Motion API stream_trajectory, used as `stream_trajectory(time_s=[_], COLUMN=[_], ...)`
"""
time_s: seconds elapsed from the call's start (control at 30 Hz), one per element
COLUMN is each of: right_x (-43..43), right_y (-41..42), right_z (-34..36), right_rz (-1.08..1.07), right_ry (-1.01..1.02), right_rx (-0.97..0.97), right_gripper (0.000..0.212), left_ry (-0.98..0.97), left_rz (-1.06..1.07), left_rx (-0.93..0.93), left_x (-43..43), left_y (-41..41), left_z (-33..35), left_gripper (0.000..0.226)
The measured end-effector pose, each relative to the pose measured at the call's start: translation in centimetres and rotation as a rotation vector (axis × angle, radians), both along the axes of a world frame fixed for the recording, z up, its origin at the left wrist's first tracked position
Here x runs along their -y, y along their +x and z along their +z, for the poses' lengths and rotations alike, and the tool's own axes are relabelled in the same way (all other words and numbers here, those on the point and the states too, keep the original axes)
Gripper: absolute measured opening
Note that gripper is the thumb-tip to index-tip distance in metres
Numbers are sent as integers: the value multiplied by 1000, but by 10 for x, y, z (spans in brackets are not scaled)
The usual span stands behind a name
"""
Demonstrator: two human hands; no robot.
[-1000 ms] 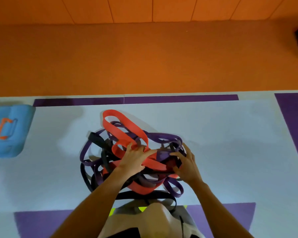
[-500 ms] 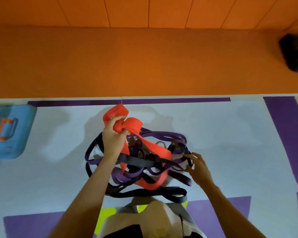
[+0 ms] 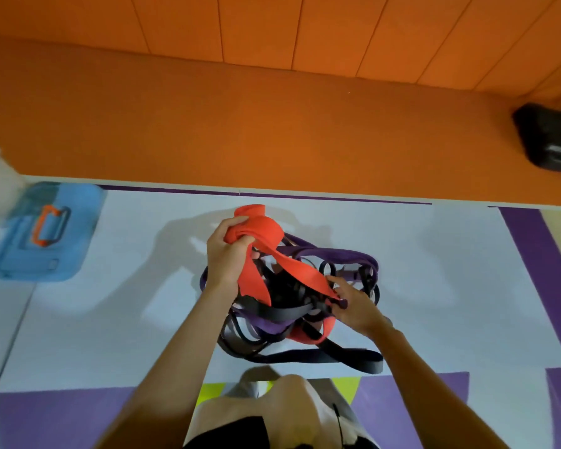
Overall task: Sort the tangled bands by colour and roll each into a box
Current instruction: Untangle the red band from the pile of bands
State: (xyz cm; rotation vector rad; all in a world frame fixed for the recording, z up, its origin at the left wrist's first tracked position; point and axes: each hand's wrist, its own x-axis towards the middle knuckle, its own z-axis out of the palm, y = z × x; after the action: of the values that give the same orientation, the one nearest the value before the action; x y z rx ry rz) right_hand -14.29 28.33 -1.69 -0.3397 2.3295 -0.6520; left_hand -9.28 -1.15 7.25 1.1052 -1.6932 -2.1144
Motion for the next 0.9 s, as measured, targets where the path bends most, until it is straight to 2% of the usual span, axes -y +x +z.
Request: stream_trajectory(time_s=[0.07,0.17,0.3,0.43,0.5,0.6,0.7,0.83,0.9], right_x=[1,-5,-15,-14,-11,-7,-1,11,22], right_y=[6,17,24,27,32,43,53,58,57], right_z=[-3,-6,-8,-9,-9,-15,-24,-28,-28], right_rz=[41,76,29,-128,-58,186,259,159,174], right_ry=[115,269,419,322,254,316,353,127,45], right_rx=[33,-61,-158,-161,-226,-245,-287,-596,-708], right_gripper=[65,45,43,43,37,57,79,63,52], left_ry=[95,159,220,69,33,-33,-70,-104,-160], left_rz=[61,163,292,263,242,181,165,197,161], left_rx=[-51,-119,-161,-46,-4,60,70,91,112], left_x=[11,24,39,54,60,64,68,75,77], left_y=[2,1,5,11,15,19,21,27,31], left_z=[11,27,32,18,9,1,-4,-10,-14], left_gripper=[42,40,38,35,32,34,39,39,41])
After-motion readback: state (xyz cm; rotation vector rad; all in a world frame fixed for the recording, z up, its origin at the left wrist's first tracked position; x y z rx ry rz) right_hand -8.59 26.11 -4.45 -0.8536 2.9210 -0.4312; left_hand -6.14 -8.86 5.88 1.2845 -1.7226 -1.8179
